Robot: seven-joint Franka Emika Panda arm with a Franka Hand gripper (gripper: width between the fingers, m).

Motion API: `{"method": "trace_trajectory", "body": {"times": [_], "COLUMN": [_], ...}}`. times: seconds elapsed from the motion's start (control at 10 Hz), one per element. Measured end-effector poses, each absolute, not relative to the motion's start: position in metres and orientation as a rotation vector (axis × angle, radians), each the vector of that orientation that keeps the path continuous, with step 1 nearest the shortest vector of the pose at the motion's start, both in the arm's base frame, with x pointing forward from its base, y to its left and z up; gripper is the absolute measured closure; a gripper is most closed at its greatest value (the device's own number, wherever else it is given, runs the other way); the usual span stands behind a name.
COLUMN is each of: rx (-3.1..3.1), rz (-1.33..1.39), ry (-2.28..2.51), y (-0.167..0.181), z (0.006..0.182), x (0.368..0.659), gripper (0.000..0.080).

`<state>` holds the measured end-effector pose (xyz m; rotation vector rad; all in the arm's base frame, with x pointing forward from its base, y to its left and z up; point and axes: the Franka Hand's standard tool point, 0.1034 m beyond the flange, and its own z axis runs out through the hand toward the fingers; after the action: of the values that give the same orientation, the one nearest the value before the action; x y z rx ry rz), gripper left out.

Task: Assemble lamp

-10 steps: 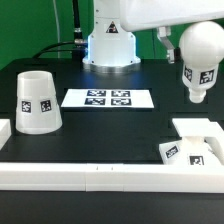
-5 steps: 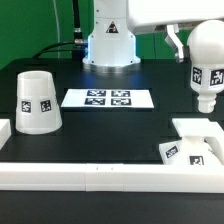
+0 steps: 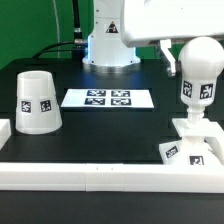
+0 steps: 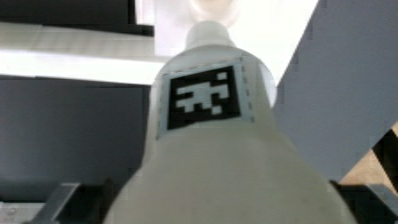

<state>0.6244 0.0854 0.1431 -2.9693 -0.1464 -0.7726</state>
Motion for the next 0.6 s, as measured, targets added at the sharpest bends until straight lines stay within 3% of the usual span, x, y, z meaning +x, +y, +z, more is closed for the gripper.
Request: {"method": "trace_trajectory", "body": {"times": [0.6], "rx": [-2.977], "rz": [-0.757], "ry": [-0.196], "y": [0.0883], "z": [0.1349], "x": [0.6203], "gripper": [0.0223]}}
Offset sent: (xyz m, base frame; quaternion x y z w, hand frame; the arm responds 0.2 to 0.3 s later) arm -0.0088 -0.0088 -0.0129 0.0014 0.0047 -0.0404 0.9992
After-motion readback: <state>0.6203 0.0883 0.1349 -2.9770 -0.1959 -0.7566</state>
